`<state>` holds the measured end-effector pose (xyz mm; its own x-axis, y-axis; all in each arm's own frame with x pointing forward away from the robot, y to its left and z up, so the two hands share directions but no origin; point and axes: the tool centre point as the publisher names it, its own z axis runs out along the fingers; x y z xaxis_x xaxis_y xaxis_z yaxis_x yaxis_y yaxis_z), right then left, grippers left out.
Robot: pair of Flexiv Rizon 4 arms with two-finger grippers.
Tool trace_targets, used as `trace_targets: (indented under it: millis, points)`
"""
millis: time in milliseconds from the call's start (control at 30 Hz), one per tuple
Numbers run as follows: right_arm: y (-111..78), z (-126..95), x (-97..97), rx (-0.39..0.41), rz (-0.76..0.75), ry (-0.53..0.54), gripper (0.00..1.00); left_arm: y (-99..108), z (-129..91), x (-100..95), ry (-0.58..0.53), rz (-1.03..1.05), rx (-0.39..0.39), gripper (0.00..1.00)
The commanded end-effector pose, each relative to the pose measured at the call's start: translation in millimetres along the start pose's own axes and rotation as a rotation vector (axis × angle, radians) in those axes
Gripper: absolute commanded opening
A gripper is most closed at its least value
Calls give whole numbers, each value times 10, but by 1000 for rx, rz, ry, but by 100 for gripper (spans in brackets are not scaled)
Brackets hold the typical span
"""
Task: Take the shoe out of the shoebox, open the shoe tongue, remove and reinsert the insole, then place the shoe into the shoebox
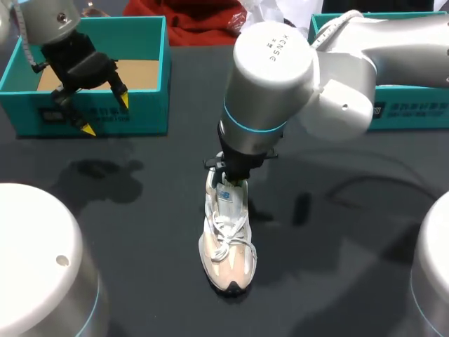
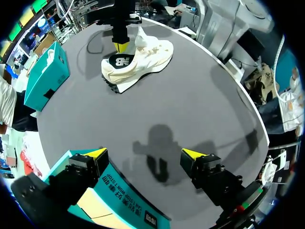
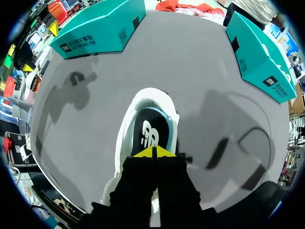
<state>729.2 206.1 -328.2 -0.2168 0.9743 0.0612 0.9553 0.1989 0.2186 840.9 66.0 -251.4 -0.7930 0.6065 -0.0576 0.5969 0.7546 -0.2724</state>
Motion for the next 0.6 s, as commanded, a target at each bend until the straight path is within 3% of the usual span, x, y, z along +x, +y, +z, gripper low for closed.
trace_targets:
  millis: [33,300,600]
  points:
    - [48,127,47,22,11,-37,0,1,-2,1,2,1,-2,100]
    - [105,177,-28,66,51,-148,0,1,-2,1,2,1,-2,100]
    - [155,331,-51,102,43,-151,0,1,-2,1,2,1,-2,100]
